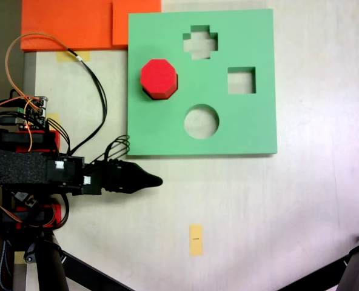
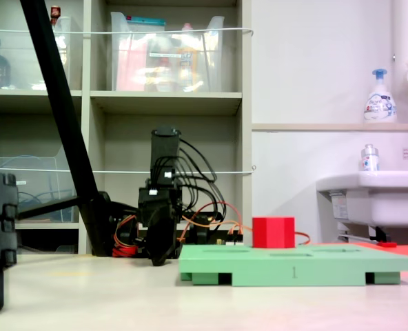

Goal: Put the octagonal pillar block into the corresponding hole

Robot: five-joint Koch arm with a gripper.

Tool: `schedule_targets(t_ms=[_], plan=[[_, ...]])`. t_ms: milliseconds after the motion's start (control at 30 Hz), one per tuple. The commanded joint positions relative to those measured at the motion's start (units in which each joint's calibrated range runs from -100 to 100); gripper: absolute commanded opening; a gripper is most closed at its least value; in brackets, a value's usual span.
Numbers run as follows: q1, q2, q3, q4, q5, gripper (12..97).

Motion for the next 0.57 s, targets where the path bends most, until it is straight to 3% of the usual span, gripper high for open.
schedule_targets(t_ms=[0,533], plan=[[-0.3,-0.4,-2.2,-2.3,-0.6,48.3],[-0.6,-0.4,-2.2,-2.2,-0.6,48.5]])
